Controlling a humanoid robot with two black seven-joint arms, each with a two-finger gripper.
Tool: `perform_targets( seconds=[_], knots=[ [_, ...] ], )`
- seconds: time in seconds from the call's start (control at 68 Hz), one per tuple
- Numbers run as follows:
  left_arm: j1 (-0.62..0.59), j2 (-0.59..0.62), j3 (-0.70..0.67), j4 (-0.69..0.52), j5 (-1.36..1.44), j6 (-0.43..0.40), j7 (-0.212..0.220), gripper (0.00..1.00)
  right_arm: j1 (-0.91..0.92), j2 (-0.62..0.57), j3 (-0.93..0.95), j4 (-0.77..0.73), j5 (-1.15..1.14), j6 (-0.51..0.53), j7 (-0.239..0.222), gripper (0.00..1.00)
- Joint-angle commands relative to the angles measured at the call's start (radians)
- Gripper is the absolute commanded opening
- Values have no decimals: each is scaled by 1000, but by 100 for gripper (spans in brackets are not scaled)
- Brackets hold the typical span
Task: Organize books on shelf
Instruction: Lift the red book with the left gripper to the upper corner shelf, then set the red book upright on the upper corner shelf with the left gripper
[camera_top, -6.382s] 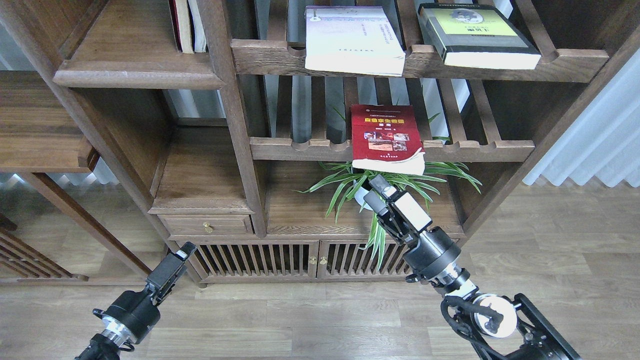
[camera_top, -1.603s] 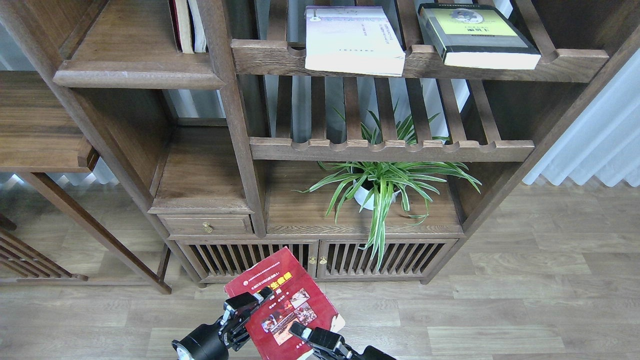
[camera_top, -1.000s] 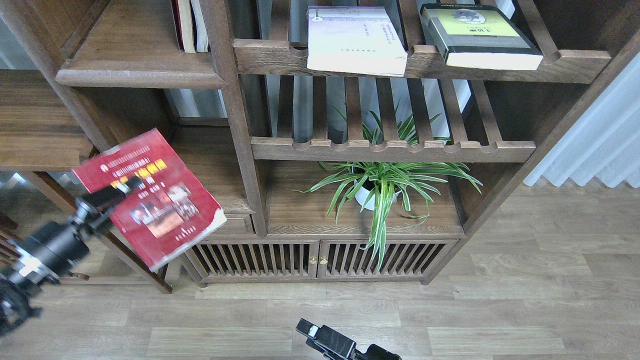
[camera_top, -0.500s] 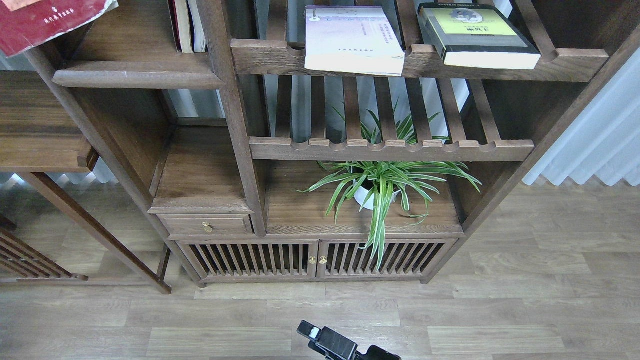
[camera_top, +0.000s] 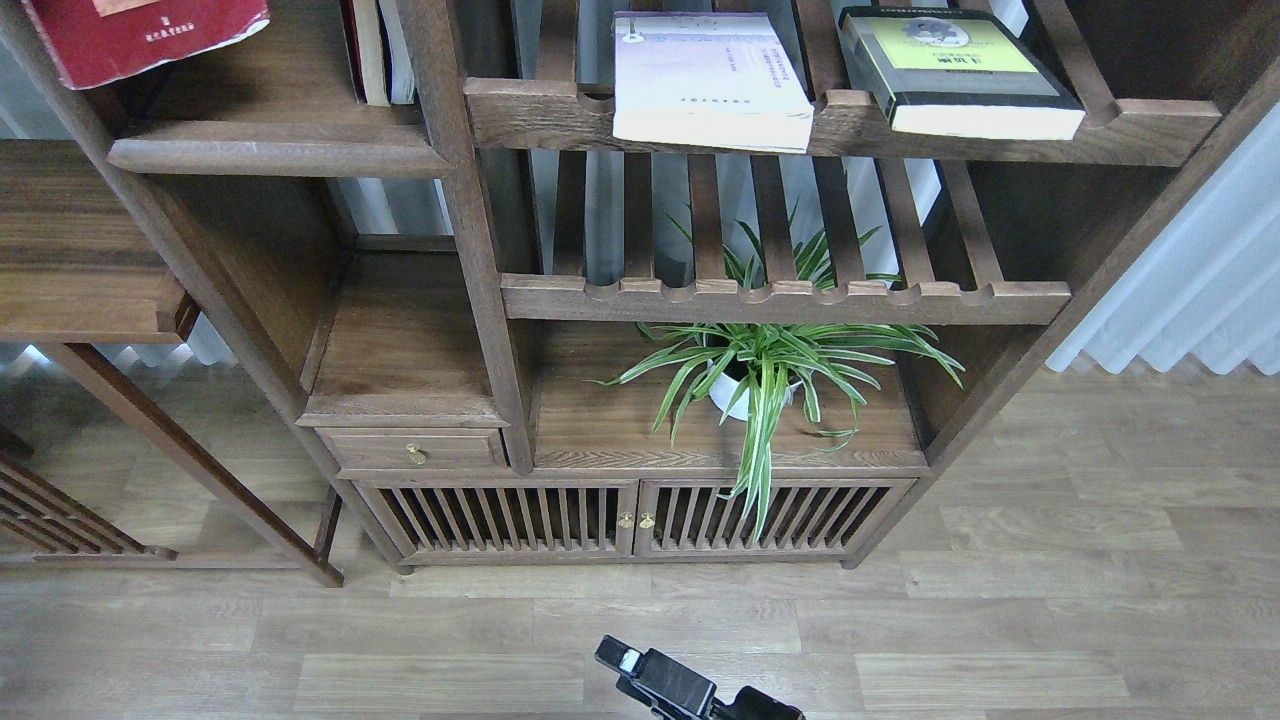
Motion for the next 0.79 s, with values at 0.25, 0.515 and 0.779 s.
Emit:
perform_targets(
  seconds=[0.25,0.515,0.779],
  knots=[
    [-2,-9,-65,47,52,0,-11,6,188,0,78,8,180,0,102,100],
    [-126,-46,-14,122,193,0,-83,6,205,0,143,20,205,0,223,100],
    [-174,-113,75,226,202,0,-190,6,214,0,137,32,278,0,232,100]
  ],
)
